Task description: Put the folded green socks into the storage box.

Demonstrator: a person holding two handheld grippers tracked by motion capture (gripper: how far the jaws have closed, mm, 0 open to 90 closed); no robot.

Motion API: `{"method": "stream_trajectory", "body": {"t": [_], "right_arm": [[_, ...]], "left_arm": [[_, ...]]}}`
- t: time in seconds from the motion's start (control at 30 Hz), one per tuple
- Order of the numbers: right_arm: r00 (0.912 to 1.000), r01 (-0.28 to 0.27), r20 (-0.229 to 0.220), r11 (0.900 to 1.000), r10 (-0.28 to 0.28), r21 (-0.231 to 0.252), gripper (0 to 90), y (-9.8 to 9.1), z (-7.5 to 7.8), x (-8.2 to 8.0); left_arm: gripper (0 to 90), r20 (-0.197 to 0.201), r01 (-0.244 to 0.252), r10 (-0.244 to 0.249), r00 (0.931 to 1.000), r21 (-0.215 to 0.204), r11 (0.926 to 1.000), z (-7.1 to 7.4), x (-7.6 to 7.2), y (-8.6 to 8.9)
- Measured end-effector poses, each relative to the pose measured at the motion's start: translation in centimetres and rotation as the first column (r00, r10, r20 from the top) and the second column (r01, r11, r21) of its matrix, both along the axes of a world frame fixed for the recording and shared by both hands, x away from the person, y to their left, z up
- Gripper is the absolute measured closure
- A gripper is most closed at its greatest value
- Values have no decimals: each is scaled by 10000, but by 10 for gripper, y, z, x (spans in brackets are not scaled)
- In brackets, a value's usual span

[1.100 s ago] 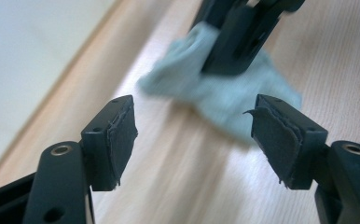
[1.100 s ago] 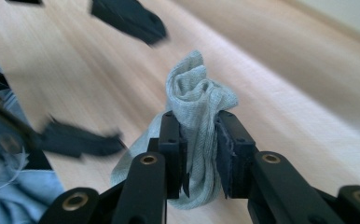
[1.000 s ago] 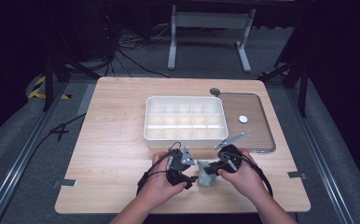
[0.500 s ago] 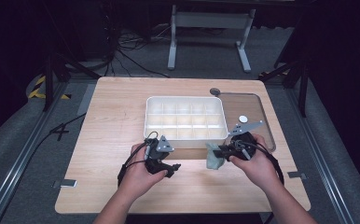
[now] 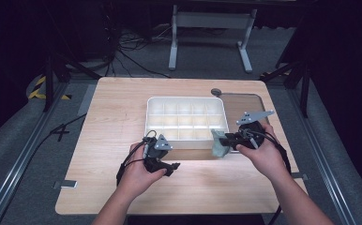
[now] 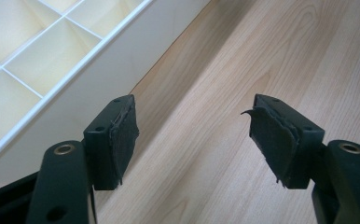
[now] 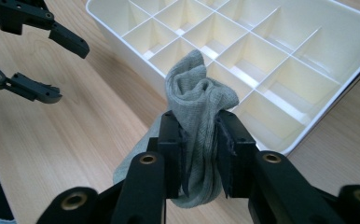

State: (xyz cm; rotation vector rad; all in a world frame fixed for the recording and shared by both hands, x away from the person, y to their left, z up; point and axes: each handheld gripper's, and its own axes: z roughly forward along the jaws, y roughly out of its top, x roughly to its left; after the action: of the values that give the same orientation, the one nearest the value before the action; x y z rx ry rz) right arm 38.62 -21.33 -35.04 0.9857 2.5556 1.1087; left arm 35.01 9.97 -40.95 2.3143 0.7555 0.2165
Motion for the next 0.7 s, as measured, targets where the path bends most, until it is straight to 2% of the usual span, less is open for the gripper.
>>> {"method": "stream_trajectory", "body": {"t": [0.37,0.57,0.7], "right_arm": [[9993,-55,363,9995,67,-323,729,3,11,19],[9985,76,546,9970,-34,-768,727,5,17,36],[9979,269,607,9941,-205,-1055,727,7,17,49]], "left_arm": [[331,-8,-76,76,10000,2,10000,2,1,6],[333,31,-266,266,9996,-87,9996,3,0,10],[333,47,-282,282,9996,7,9996,4,1,11]]}}
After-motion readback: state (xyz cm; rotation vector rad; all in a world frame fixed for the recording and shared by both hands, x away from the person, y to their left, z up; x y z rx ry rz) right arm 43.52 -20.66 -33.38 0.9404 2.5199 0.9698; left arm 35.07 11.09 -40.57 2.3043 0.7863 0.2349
